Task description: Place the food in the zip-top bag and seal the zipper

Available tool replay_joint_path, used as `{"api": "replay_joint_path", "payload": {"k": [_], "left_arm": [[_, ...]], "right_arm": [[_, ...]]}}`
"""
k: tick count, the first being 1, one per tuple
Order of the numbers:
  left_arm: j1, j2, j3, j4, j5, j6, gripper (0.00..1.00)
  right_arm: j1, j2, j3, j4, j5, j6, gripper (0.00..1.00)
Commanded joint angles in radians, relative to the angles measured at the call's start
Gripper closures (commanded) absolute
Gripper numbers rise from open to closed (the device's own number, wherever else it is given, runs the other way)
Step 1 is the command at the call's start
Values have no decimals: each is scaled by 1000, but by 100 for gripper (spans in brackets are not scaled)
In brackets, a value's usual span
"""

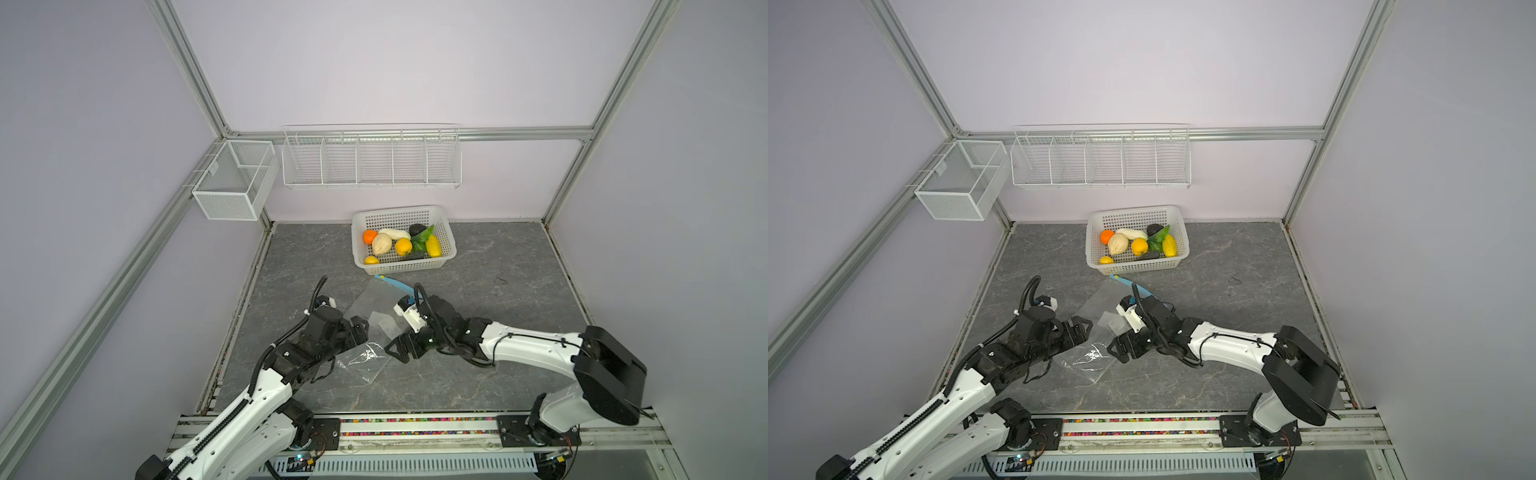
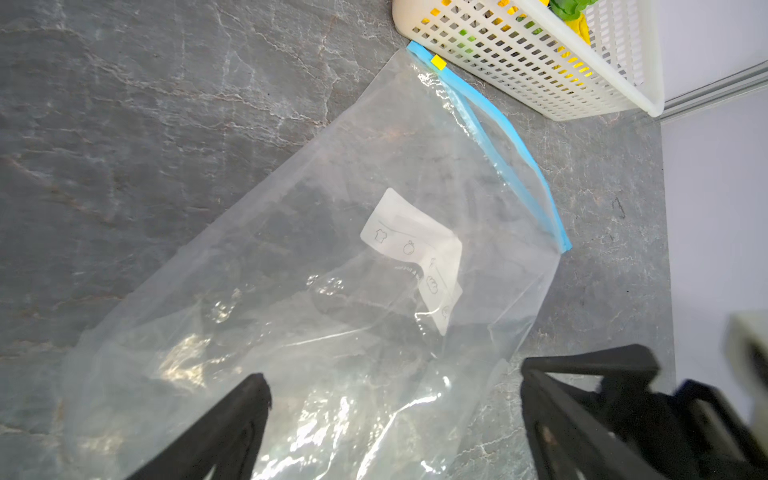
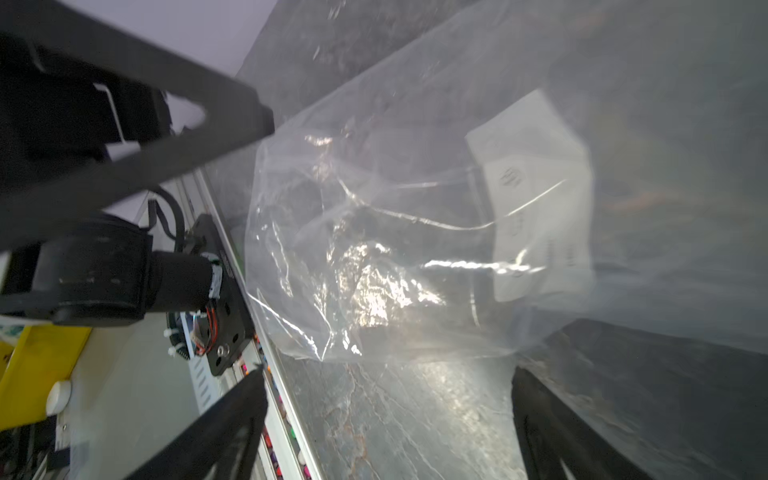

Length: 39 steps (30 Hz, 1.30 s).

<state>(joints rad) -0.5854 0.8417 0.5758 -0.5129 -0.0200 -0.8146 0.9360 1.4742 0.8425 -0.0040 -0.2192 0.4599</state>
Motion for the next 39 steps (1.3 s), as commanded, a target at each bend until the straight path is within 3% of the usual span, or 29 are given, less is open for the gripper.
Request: {"api": "replay_joint_path", "payload": {"k": [1, 5, 9, 14, 20, 26, 31, 36, 39], "left_arm": [[65, 86, 60, 102, 44, 39, 6], [196, 243, 145, 220, 115, 86, 8], [275, 411, 291, 291, 99, 147, 6], [343, 635, 479, 320, 109, 169, 5], [375, 852, 625, 419, 118, 162, 7], [393, 1055, 829, 426, 159, 168, 9], [392, 1186, 945, 453, 233, 172, 14], [370, 1249, 953, 527, 335, 142, 21], [355, 1250, 955, 553, 352, 142, 22]], "right_arm": [[-74, -72, 30, -76, 140, 3, 8], [-200, -73, 91, -150, 217, -17, 7], [-361, -8, 168, -179, 231, -17, 7], [-526, 109, 251, -99, 123, -13, 6], [-645, 294, 388, -55, 104, 10, 8], [-678, 474, 541, -17, 53, 17, 8], [-682, 558, 594, 71, -55, 38, 2], [-659, 570, 629, 45, -67, -5, 1], [-657, 554, 622, 46, -69, -23, 5]]}}
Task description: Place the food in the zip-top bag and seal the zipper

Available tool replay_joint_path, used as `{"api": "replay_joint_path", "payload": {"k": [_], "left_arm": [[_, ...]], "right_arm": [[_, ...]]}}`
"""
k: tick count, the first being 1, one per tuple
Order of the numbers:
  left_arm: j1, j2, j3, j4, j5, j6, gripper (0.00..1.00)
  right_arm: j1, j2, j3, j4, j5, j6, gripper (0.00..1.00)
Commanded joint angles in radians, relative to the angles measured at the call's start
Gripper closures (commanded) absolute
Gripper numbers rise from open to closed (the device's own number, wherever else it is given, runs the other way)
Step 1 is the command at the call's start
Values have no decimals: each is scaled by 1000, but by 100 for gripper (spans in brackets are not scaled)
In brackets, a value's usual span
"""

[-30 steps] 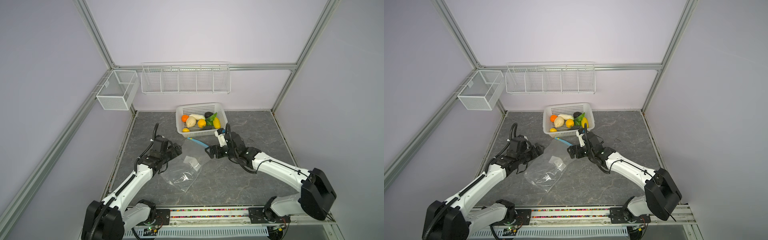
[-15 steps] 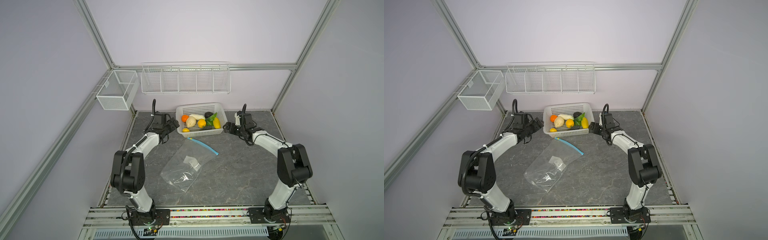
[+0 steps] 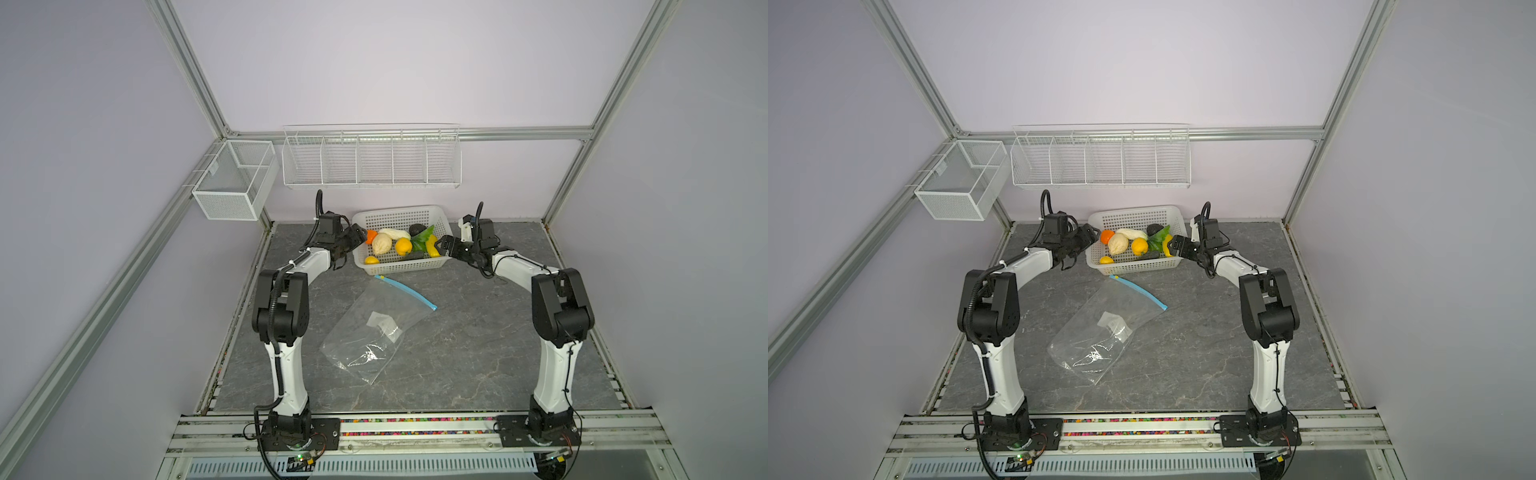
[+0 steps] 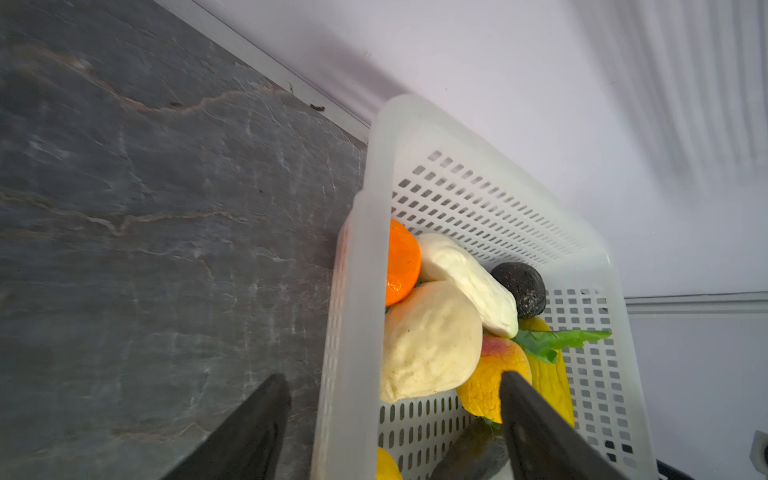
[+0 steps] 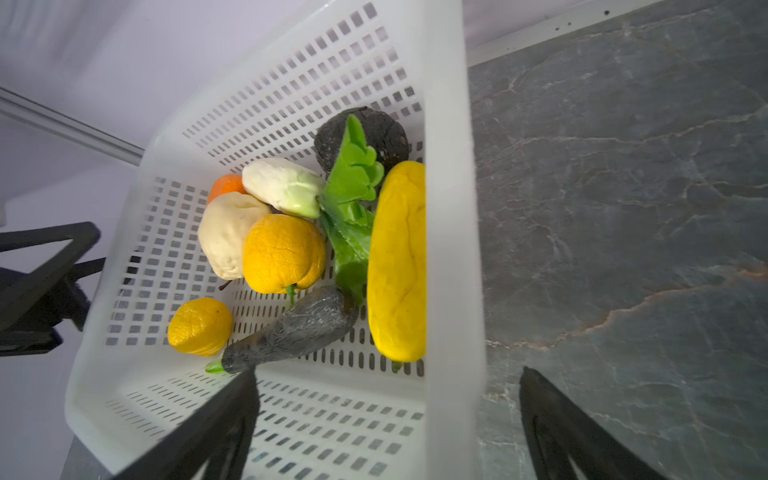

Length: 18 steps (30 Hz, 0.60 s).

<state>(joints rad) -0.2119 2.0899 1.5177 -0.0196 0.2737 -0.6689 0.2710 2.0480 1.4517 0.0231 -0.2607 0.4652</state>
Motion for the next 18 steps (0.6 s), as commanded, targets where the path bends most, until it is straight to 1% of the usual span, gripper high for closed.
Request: {"api": "replay_joint_path", "payload": {"k": [1, 7, 11, 18], "left_arm": [[-25, 3, 18, 65, 65, -3, 22], [-89, 11, 72, 55, 93, -6, 24], [-132, 19, 94, 58, 102, -11, 24], [-200, 60, 146, 49, 115, -18, 24]], "right_arm": [[8, -25, 8, 18, -28, -30, 6], [5, -85, -30, 6, -15, -48, 14], [-4, -141, -65, -22, 16, -68, 16], [-7, -247, -131, -115, 111, -133, 17]]}}
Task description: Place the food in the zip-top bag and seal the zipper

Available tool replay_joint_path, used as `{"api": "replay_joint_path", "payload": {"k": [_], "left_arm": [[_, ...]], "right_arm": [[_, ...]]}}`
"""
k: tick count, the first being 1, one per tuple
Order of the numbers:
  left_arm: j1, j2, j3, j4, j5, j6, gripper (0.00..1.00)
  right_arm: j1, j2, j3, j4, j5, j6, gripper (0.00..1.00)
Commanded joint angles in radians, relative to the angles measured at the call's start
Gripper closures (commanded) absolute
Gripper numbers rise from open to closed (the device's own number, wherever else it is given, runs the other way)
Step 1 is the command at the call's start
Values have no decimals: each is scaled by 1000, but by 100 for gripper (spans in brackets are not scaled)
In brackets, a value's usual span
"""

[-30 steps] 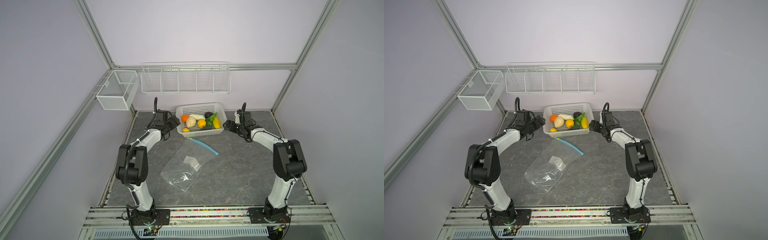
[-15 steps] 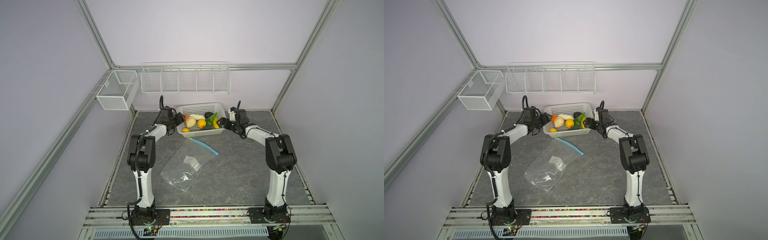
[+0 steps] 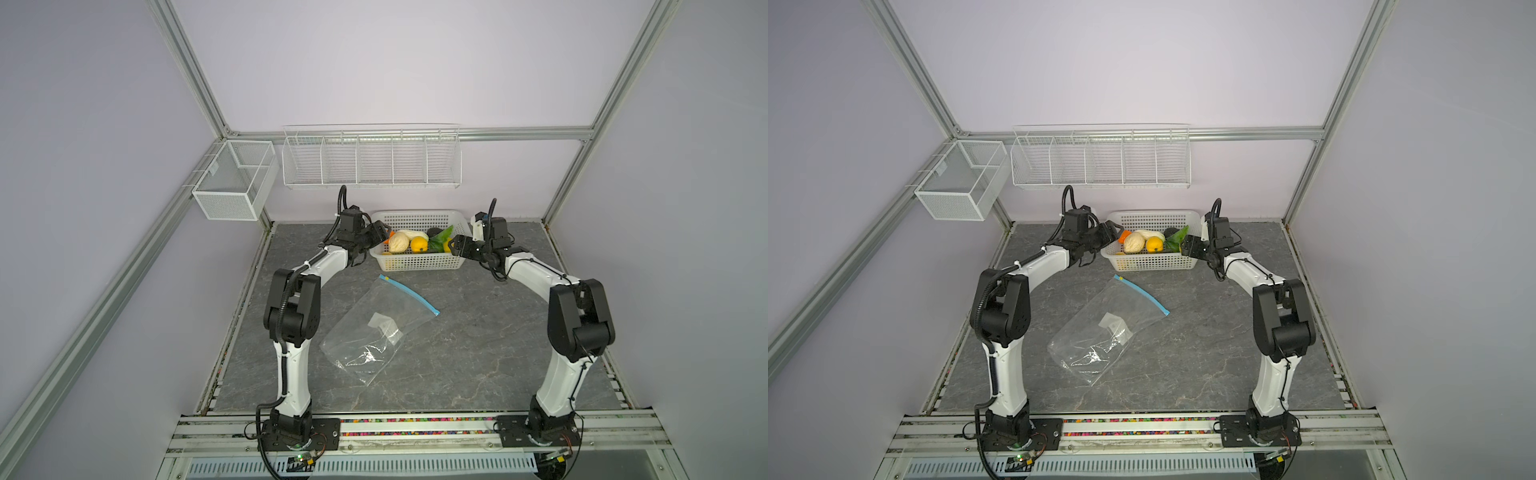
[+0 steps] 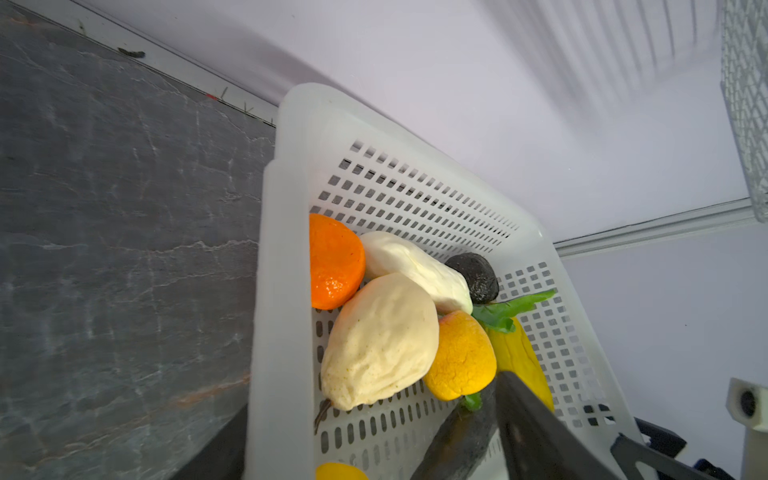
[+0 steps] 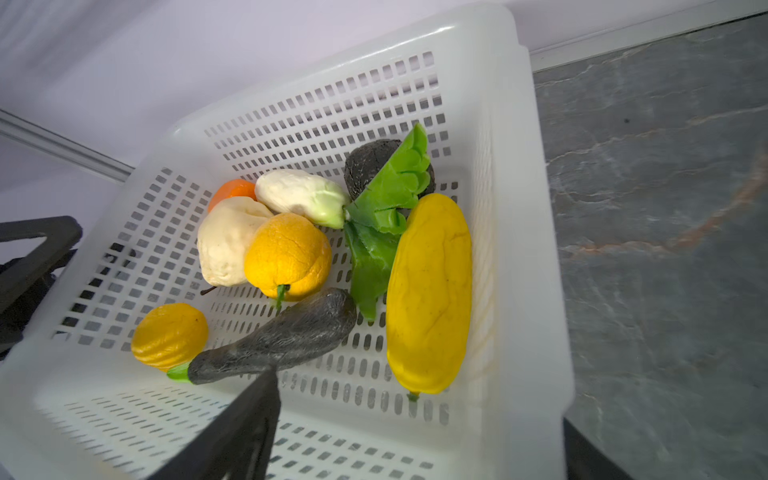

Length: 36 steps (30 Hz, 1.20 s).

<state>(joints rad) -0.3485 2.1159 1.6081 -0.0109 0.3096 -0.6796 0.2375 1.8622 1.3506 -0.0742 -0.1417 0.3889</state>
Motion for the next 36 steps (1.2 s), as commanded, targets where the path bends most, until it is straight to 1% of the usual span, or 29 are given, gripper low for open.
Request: {"api": "replay_joint_path", "payload": {"k": [1, 9, 14, 19, 20, 21, 24, 27, 30, 32, 33, 35, 36], "left_arm": [[-74, 41, 65, 39, 81, -8, 24], [-170, 108, 139, 22, 96, -18, 24], [-198, 116, 131, -10, 107, -10, 22], [-180, 52, 16, -6, 67, 24, 16], [-175, 44, 5, -12, 63, 27, 15], [-170, 38, -7, -16, 59, 31, 14], [-161, 12, -39, -30, 27, 43, 6], [-159, -31, -84, -34, -20, 56, 0], [-145, -85, -127, -36, -52, 58, 0], [-127, -128, -152, -27, -50, 24, 0], [-121, -157, -164, -32, -67, 24, 0], [-119, -213, -166, -82, -97, 44, 0], [-121, -246, -171, -121, -109, 55, 0]], "right_arm": [[24, -76, -42, -26, 6, -62, 17], [-11, -161, -119, -101, 65, -87, 17], [-25, -198, -172, -124, 97, -87, 16], [-25, -206, -209, -115, 100, -75, 16], [-54, -205, -208, -120, 100, -75, 16], [-55, -205, -207, -123, 104, -77, 15], [-71, -207, -189, -154, 118, -79, 14], [-89, -226, -151, -229, 120, -84, 10], [-88, -284, -168, -272, 102, -87, 7], [-81, -338, -210, -273, 85, -76, 7], [-73, -369, -238, -269, 76, -70, 7], [-47, -417, -280, -269, 54, -60, 8], [-14, -435, -303, -263, 43, -57, 8]]}}
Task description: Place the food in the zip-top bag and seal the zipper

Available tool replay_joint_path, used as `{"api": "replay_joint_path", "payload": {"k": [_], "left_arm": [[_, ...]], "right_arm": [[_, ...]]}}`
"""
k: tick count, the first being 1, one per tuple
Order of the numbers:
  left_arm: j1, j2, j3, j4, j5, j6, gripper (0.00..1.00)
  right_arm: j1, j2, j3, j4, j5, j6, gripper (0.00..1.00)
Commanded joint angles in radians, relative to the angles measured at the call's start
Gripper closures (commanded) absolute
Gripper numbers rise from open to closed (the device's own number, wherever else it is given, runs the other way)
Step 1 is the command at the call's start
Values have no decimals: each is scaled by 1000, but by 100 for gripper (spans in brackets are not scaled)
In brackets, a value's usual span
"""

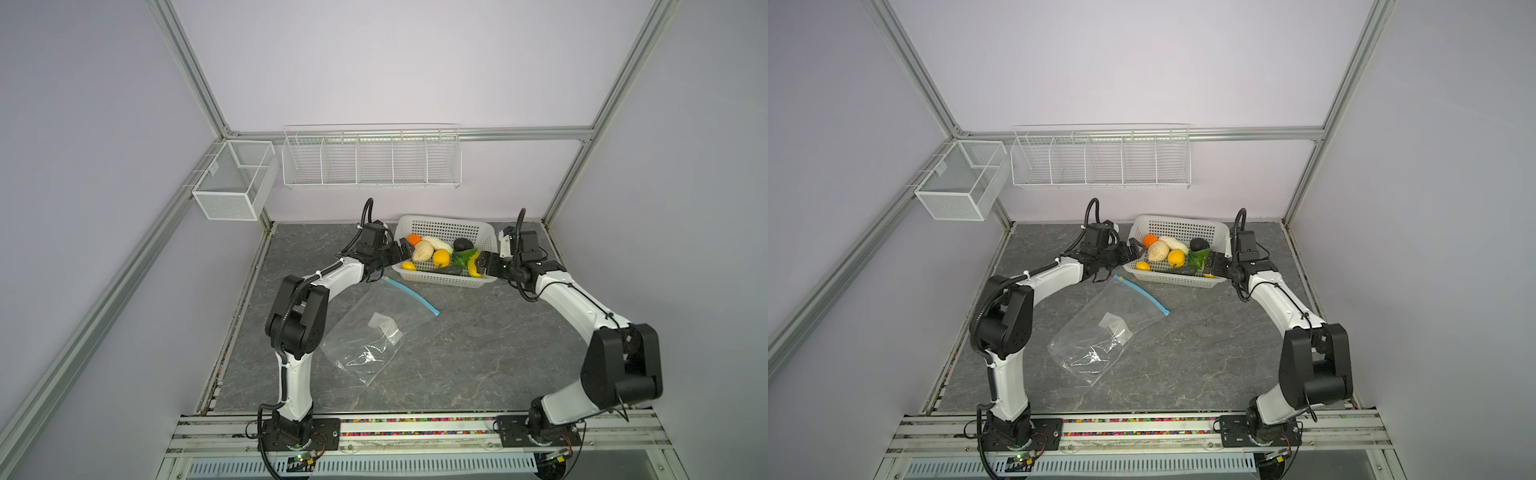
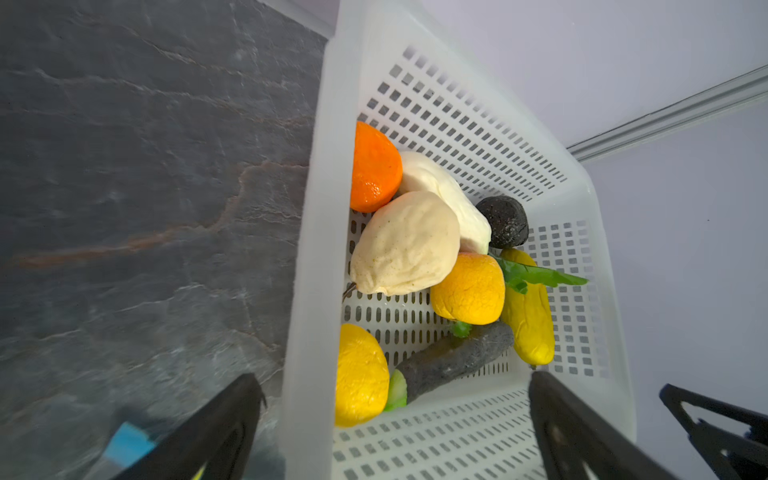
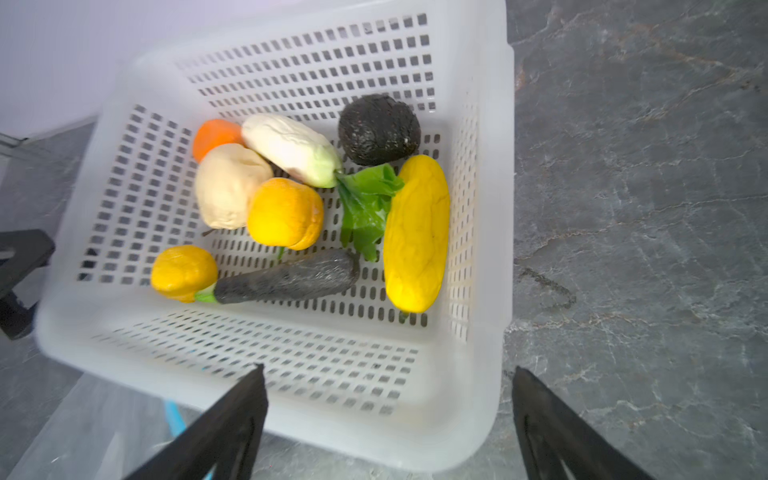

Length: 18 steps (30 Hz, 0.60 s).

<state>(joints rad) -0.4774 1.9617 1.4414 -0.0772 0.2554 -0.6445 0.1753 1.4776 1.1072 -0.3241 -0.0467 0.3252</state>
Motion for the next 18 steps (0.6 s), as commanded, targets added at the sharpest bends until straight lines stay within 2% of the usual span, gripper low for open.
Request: {"api": "replay_joint_path", "payload": {"k": [1, 2, 4, 7, 12, 18], "left_arm": [[6, -126, -13, -105, -49, 21, 0], [1, -156, -33, -133, -42, 19, 2], [-19, -257, -102, -211, -39, 20, 12], [-60, -435, -213, -287, -50, 45, 12], [-107, -596, -394, -351, 1, -7, 14], [-152, -775, -624, -290, 38, -137, 7]], "right_arm": [[84, -73, -81, -3, -66, 5, 8], [107, -89, -102, 9, -84, 3, 8], [155, -125, -162, 88, -195, -22, 11], [242, -135, -222, 203, -308, -68, 12], [277, -22, -220, 247, -341, -99, 18], [296, 62, -209, 295, -365, -133, 19]]}}
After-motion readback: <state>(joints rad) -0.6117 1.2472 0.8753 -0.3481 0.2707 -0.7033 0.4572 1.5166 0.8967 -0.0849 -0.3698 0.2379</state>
